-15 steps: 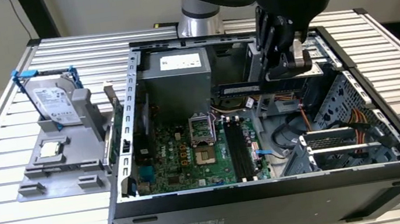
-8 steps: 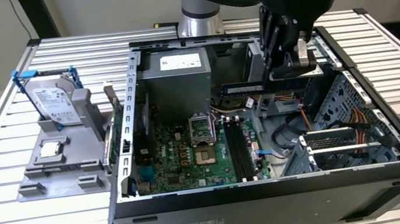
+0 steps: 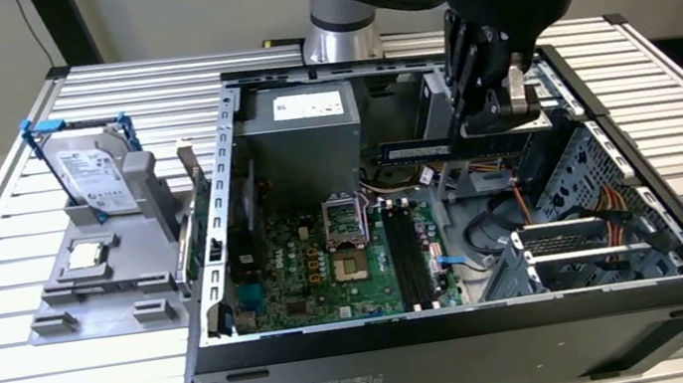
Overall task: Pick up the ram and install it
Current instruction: 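Insert the ram into the slot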
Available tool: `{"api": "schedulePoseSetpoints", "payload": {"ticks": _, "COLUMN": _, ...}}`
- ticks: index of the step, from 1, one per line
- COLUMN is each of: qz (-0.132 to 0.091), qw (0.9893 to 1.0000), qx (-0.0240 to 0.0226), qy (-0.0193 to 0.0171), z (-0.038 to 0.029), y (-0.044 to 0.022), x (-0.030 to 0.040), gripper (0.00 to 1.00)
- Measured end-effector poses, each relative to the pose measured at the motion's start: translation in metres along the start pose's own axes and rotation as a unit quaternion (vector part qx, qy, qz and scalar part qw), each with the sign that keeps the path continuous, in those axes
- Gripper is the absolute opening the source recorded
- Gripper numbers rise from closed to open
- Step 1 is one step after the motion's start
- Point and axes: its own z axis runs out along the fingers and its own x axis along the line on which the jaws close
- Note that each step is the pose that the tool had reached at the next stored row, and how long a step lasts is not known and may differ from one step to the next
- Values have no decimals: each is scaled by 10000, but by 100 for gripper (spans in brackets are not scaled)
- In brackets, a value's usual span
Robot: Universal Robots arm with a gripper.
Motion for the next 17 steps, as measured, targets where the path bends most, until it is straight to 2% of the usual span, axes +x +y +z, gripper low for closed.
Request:
{"api": "schedulePoseSetpoints", "payload": {"ticks": 9, "qz": 0, "qw": 10000, "qx": 0, "qy": 1, "z": 0, "y": -1, "x": -22, "gripper": 0}}
{"api": "schedulePoseSetpoints", "payload": {"ticks": 17, "qz": 0, "qw": 10000, "qx": 0, "qy": 0, "z": 4, "y": 14, "x": -164, "gripper": 0}}
